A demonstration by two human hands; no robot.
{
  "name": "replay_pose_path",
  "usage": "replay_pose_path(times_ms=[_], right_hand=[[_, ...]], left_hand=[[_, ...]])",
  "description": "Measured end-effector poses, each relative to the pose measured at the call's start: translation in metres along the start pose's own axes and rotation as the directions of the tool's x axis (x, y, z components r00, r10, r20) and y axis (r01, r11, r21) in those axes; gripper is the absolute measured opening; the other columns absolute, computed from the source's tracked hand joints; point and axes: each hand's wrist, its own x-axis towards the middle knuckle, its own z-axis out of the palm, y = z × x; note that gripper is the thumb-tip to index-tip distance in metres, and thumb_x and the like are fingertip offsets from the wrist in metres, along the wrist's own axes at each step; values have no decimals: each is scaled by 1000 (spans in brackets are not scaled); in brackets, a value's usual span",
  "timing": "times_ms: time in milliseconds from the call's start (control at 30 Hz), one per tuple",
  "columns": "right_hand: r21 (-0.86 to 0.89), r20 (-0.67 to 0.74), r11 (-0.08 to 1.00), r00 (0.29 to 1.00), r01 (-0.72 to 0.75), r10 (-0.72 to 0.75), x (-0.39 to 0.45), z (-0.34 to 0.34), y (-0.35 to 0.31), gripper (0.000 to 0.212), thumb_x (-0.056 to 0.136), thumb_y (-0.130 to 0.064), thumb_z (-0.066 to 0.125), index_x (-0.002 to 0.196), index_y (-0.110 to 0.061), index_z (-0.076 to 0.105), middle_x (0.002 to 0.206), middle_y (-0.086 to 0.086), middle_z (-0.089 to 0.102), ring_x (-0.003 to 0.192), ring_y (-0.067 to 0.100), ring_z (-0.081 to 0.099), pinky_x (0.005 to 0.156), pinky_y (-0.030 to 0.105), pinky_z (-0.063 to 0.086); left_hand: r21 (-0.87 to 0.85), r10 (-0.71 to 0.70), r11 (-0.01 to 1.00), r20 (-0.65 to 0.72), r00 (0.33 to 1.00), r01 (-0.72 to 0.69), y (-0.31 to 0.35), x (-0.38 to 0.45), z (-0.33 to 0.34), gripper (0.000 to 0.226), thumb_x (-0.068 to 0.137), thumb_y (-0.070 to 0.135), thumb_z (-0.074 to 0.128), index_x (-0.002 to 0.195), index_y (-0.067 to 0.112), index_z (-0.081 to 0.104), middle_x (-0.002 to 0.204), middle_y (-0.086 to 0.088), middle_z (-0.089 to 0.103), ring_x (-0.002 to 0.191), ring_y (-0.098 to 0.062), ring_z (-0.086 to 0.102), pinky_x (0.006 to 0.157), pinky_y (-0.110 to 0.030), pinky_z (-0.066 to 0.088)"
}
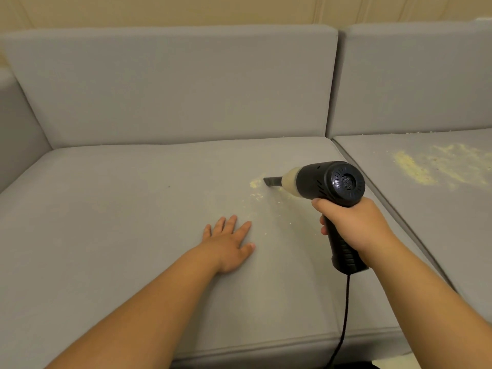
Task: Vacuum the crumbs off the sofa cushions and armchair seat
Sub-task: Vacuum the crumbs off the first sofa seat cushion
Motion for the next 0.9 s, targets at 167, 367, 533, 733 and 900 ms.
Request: replay_pose_path(times_ms=[167, 367, 533, 733, 900], right_hand=[[8, -72, 1000, 997, -12, 13, 3, 7, 3, 23, 86, -31, 77, 93, -10, 73, 82, 13, 77, 80, 31, 78, 80, 49, 63], [35, 2, 999, 1000, -10, 10, 7, 22, 2, 23, 89, -29, 77, 96, -7, 73, 92, 19, 76, 66, 18, 73, 65, 33, 57], [2, 48, 1000, 999, 1, -1, 6, 13, -3, 20, 88, -27, 78, 95, -9, 74, 85, 17, 77, 65, 22, 74, 72, 39, 60], [2, -20, 1000, 1000, -17, 17, 4, 5, -2, 20, 87, -27, 78, 94, -9, 74, 85, 15, 78, 76, 30, 78, 73, 41, 61], [1, 8, 1000, 1000, -21, 21, 2, 13, 2, 24, 87, -28, 78, 94, -6, 74, 85, 17, 77, 69, 25, 76, 74, 43, 62]], left_hand=[[1, 3, 1000, -2, 1000, -3, 1, -1, -1, 68, 105, 64, 22, 163, 45, -8, 172, 4, -20, 158, -24, -20, 126, -54, -8], [-5, 12, 1000, -18, 1000, -12, -3, -1, 0, 68, 105, 64, 23, 163, 44, -7, 172, 4, -18, 158, -23, -17, 127, -53, -8], [0, 5, 1000, -17, 1000, -5, -1, 0, 0, 69, 105, 65, 23, 163, 45, -7, 172, 4, -19, 158, -24, -18, 126, -54, -9], [1, 4, 1000, -16, 1000, -4, -2, 0, 1, 69, 105, 65, 23, 163, 45, -8, 172, 4, -19, 158, -24, -19, 126, -54, -9], [-6, 9, 1000, -12, 1000, -9, -2, -1, 0, 69, 105, 64, 23, 163, 44, -8, 172, 4, -19, 158, -23, -18, 126, -53, -9]])
